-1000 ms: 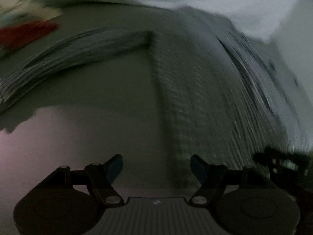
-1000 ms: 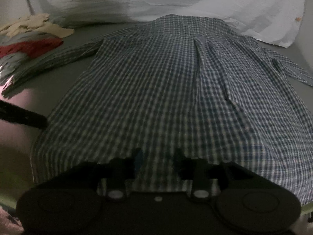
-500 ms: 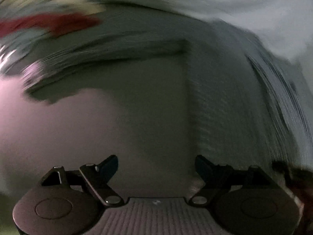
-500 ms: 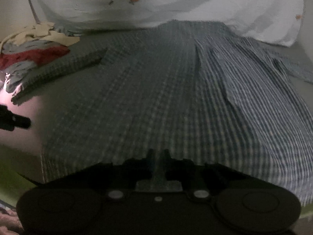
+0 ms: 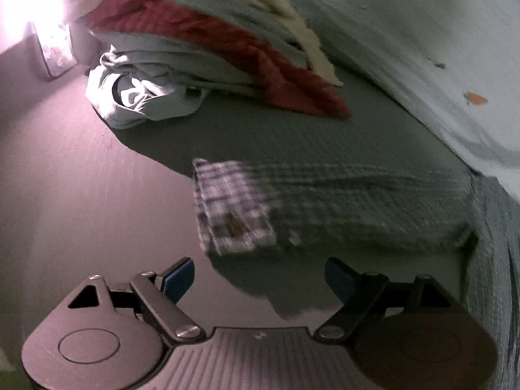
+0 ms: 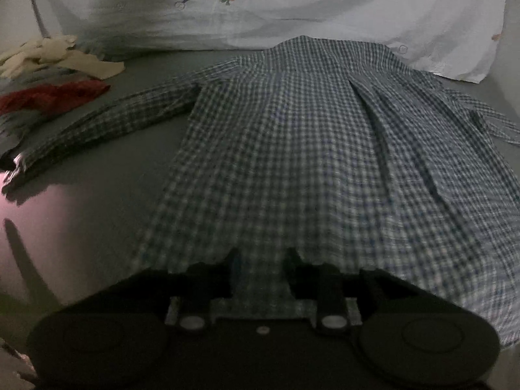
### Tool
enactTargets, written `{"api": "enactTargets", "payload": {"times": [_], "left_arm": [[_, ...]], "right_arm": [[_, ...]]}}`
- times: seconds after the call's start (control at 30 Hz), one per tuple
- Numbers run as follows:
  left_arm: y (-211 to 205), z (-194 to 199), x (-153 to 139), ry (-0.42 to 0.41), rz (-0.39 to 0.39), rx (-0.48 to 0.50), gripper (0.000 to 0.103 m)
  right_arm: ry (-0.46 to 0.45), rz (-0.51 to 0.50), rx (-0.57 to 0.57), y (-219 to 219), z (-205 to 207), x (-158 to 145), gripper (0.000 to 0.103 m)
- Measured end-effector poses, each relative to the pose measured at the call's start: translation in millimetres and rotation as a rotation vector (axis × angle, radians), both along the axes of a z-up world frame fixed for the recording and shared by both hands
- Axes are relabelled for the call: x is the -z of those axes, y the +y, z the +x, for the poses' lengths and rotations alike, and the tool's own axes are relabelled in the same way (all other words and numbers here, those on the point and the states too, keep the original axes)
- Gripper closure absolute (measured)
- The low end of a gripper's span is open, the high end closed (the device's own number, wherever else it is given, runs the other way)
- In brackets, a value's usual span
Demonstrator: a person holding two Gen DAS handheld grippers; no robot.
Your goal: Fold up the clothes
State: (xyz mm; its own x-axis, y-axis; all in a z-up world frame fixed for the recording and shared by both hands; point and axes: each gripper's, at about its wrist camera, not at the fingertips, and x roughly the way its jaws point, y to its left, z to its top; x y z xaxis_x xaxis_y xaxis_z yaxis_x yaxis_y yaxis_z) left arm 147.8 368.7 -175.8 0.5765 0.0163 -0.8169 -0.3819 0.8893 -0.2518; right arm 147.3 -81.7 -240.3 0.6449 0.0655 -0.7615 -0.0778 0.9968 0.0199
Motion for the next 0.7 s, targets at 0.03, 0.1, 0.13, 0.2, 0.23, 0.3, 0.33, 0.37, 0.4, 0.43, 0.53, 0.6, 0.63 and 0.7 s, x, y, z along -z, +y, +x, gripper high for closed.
{"api": "enactTargets", "payload": {"times": [0.03, 0.1, 0.13, 0.2, 0.23, 0.3, 0.33, 0.37, 0.4, 0.43, 0.53, 0.6, 0.63, 0.7], "left_arm": [[5, 7, 5, 0.009, -0.001, 0.003, 0.015], [13, 18, 14, 0.037, 0.021, 0.029, 0.015], [15, 21, 18, 0.043, 0.028, 0.044, 0.011], [18, 25, 21, 0.018, 0.018, 0.081, 0.007], [17, 28, 22, 0.017, 0.022, 0.095, 0.005], [14, 35, 24, 0.017, 0.044, 0.120, 0.005], [11, 37, 24, 0.015, 0.057, 0.136, 0.005], [9, 39, 24, 0.009, 0.062, 0.158, 0.006], [7, 40, 24, 0.000, 0.062, 0.179, 0.008], [7, 40, 24, -0.012, 0.053, 0.196, 0.011], [5, 39, 20, -0.052, 0.066, 0.223, 0.053], [8, 43, 20, -0.052, 0.058, 0.212, 0.078], [10, 44, 20, -0.054, 0.051, 0.202, 0.079], [14, 48, 17, -0.069, 0.024, 0.190, 0.087]], "right_arm": [[0.006, 0.000, 0.018, 5, 3, 1, 0.071], [0.024, -0.002, 0.061, 12, 8, 4, 0.068], [0.032, -0.003, 0.082, 16, 10, 5, 0.065], [0.024, -0.060, 0.103, 25, 11, 7, 0.056], [0.014, -0.101, 0.114, 31, 10, 8, 0.052], [-0.003, -0.135, 0.136, 36, 8, 10, 0.052], [-0.007, -0.132, 0.162, 37, 7, 11, 0.051], [-0.007, -0.131, 0.174, 37, 7, 11, 0.049], [-0.006, -0.130, 0.186, 37, 8, 12, 0.046], [-0.006, -0.129, 0.198, 38, 9, 12, 0.042], [-0.005, -0.125, 0.234, 39, 12, 12, 0.041], [-0.004, -0.123, 0.257, 39, 13, 13, 0.041], [-0.003, -0.122, 0.269, 39, 14, 13, 0.041], [0.000, -0.123, 0.272, 41, 15, 13, 0.041]]}}
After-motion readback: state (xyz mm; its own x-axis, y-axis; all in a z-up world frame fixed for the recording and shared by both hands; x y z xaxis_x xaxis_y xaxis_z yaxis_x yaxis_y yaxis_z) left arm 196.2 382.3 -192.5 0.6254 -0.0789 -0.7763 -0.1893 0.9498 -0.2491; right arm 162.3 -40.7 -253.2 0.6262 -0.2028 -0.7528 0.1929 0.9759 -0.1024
